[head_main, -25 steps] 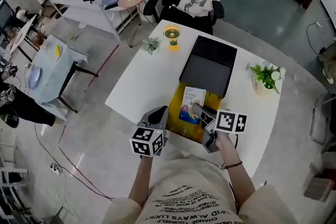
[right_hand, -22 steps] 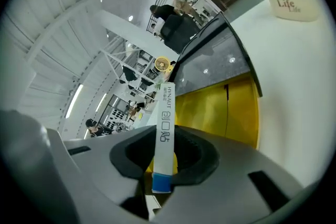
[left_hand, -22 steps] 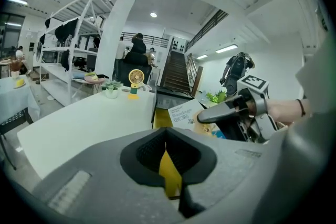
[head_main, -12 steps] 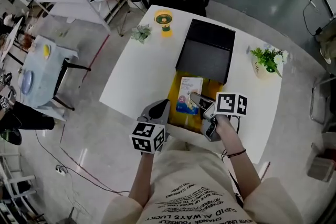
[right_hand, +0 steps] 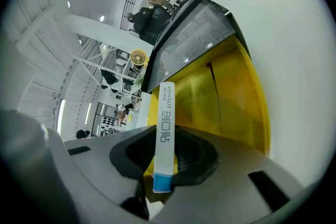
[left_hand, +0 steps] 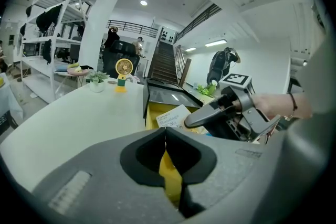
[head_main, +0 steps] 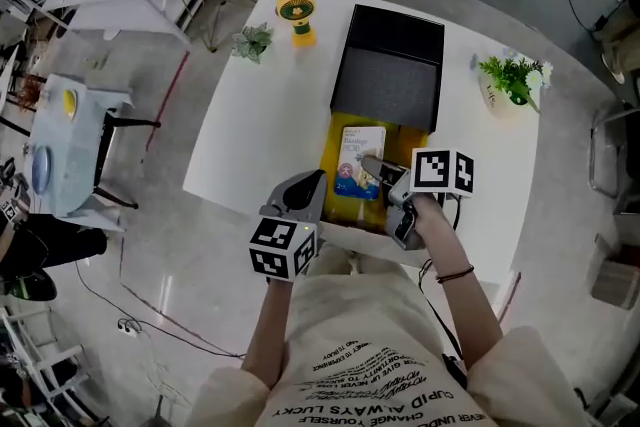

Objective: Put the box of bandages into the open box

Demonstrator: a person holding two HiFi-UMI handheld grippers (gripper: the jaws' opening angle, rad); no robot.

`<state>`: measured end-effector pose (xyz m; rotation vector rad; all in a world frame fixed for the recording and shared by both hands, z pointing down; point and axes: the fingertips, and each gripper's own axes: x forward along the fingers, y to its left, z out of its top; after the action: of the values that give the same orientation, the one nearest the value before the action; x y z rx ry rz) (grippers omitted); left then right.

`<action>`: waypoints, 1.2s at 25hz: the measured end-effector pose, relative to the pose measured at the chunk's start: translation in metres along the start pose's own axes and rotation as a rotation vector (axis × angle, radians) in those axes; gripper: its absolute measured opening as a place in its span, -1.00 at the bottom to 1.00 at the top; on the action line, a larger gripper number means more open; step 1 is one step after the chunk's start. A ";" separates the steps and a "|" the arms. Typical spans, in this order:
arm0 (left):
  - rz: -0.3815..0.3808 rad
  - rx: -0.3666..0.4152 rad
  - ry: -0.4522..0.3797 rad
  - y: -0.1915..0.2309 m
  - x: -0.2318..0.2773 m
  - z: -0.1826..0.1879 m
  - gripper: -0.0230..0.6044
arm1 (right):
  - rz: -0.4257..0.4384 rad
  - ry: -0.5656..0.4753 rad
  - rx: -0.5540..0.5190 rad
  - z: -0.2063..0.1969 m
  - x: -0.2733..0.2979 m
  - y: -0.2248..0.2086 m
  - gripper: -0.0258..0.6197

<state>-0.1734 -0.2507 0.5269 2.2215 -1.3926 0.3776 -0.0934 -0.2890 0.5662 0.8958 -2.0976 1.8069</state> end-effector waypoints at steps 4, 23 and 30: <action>-0.023 0.012 0.009 0.001 0.003 0.001 -0.86 | -0.039 -0.002 0.013 -0.003 0.001 -0.004 -0.67; -0.114 0.071 0.038 0.006 0.018 0.003 -0.86 | -0.288 -0.080 -0.067 -0.006 0.008 -0.019 -0.40; -0.142 0.090 0.039 0.003 0.022 0.007 -0.86 | -0.392 -0.132 -0.182 -0.004 0.007 -0.017 -0.23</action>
<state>-0.1664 -0.2728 0.5320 2.3560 -1.2105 0.4387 -0.0903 -0.2879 0.5845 1.2965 -1.9475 1.3707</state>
